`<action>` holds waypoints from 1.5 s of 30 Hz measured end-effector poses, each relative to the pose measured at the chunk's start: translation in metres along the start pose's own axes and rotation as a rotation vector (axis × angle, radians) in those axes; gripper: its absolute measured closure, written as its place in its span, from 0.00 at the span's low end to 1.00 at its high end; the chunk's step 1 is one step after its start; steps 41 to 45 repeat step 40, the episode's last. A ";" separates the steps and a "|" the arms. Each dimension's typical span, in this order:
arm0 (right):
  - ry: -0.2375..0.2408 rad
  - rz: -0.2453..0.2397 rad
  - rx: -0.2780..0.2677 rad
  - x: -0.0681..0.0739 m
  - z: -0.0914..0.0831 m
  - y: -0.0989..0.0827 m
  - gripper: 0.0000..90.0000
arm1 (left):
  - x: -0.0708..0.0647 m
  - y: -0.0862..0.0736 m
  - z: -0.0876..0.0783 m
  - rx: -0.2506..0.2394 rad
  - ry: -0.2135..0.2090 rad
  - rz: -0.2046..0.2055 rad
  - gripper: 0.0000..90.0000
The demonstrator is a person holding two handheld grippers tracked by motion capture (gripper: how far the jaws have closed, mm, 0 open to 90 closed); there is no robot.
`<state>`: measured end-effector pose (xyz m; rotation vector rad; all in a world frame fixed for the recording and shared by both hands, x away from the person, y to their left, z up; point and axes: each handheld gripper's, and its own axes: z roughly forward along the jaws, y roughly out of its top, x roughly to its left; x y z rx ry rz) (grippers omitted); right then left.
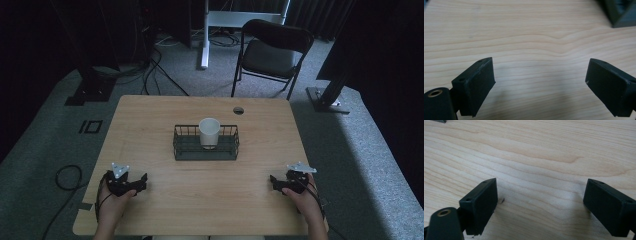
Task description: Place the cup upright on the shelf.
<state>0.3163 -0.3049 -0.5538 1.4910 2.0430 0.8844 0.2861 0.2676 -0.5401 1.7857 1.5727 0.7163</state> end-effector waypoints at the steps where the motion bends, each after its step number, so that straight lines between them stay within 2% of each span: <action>1: 0.000 0.000 0.000 0.000 0.000 0.000 0.13 | 0.002 -0.001 0.000 -0.010 0.016 -0.015 0.10; 3: 0.000 0.000 0.000 0.000 0.000 0.000 0.13 | 0.007 -0.003 0.000 -0.004 0.024 -0.030 0.10; 14: 0.000 0.000 0.000 0.000 0.000 0.000 0.13 | 0.016 -0.009 0.002 0.030 0.068 -0.057 0.10; 17: 0.000 0.000 0.000 0.000 0.000 0.000 0.13 | 0.018 -0.009 0.003 0.068 0.068 -0.049 0.10; 19: 0.000 0.000 0.000 0.000 0.000 0.000 0.13 | 0.019 -0.009 0.004 0.085 0.067 -0.059 0.10; 24: 0.000 0.000 0.000 0.000 0.000 0.000 0.13 | 0.019 -0.009 0.006 0.091 0.092 -0.058 0.10; 26: 0.000 0.000 0.000 0.000 0.000 0.000 0.13 | 0.020 -0.008 0.007 0.097 0.104 -0.069 0.08; 29: 0.000 0.000 0.000 0.000 0.000 0.000 0.13 | 0.020 -0.007 0.008 0.093 0.150 -0.116 0.07; 31: 0.000 0.000 0.000 0.000 0.000 0.000 0.13 | 0.020 -0.007 0.008 0.093 0.163 -0.126 0.07; 45: 0.000 0.000 0.000 0.000 0.000 0.000 0.13 | 0.020 -0.007 0.008 0.094 0.163 -0.126 0.07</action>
